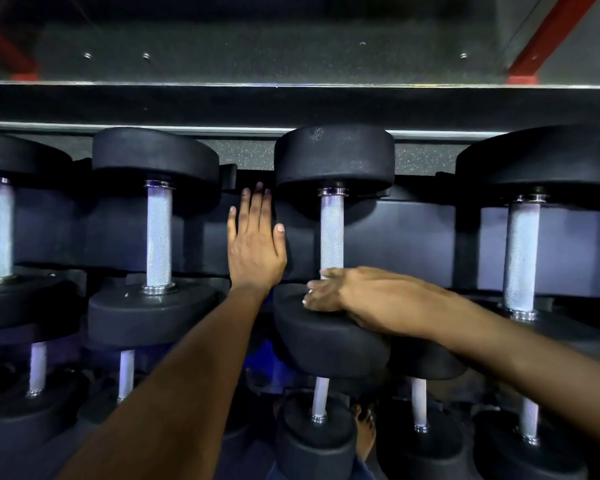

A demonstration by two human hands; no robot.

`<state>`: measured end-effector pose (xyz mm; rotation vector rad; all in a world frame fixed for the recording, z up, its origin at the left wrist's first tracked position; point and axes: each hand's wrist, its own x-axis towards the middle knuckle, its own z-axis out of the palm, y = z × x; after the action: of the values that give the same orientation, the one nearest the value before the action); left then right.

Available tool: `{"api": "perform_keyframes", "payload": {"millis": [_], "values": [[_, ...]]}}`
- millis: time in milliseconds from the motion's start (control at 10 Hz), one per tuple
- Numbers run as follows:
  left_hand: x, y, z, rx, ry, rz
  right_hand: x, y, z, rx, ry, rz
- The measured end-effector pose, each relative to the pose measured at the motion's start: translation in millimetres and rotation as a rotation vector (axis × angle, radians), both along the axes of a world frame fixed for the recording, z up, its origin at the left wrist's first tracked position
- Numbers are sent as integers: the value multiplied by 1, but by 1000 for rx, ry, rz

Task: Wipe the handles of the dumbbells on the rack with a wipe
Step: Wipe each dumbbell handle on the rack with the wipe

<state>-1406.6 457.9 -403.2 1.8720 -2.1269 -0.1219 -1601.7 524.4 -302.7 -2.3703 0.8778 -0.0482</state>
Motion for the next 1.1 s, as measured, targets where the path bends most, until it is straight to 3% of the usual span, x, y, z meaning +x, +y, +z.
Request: {"api": "perform_keyframes", "payload": {"millis": [100,200,300,400,600,800,1000,1100], "values": [[-1,1,0,0,2,0,-37,12,9,150,-45,-185],[-1,1,1,7,0,1,-43,7,-2,216,81,-570],[0,0,1,4,-6,1,-3,-17,-22,899,-295,-830],[0,1,0,5,-9,3,12,-22,-33,1318,-590,-801],[-1,1,1,21,-28,2,-11,-20,-40,1444,-713,-719],[-1,1,1,22,-34,4,-4,-17,-36,1326,-675,-768],[0,1,2,23,-32,1,-11,0,-34,1190,-727,-985],[0,1,2,21,-28,-1,-14,-2,-36,1120,-826,-1214]]}}
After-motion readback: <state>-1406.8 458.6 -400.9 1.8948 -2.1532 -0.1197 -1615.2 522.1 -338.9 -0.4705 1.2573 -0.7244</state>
